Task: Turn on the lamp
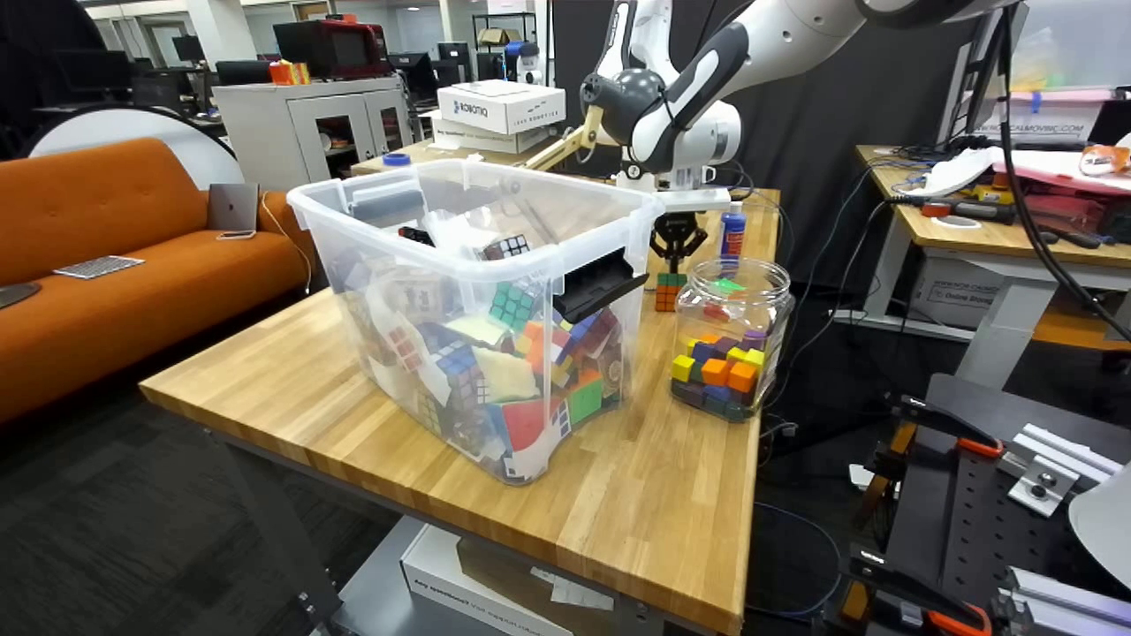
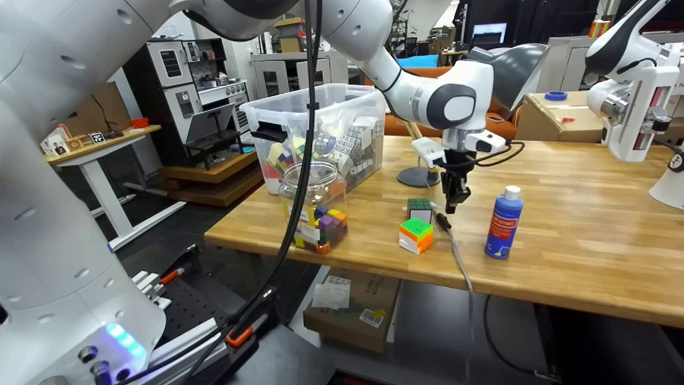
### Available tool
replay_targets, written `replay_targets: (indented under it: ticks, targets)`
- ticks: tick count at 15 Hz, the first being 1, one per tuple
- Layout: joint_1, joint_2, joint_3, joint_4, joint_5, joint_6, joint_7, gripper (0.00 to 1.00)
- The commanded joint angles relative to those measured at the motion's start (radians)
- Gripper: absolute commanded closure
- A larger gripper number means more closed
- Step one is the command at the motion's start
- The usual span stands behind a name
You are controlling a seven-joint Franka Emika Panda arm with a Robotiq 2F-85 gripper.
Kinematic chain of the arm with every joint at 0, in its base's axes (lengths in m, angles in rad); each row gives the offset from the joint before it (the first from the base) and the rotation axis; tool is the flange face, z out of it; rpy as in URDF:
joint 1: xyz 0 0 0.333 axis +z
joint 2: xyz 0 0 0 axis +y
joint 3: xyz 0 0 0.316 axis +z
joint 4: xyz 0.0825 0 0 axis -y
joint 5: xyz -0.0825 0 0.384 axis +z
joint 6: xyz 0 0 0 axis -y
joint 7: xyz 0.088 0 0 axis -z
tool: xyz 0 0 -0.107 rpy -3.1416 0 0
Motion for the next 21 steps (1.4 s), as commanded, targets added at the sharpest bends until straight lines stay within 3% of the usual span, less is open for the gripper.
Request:
replay_targets:
  ticks: [1,21]
  targets:
    - [-0.012,0.002,0.012,0.009,0.025,-0.028,-0.026,1.00]
    - [-0.012,0.029,0.033,0.039,0.028,-0.080,-0.045,1.00]
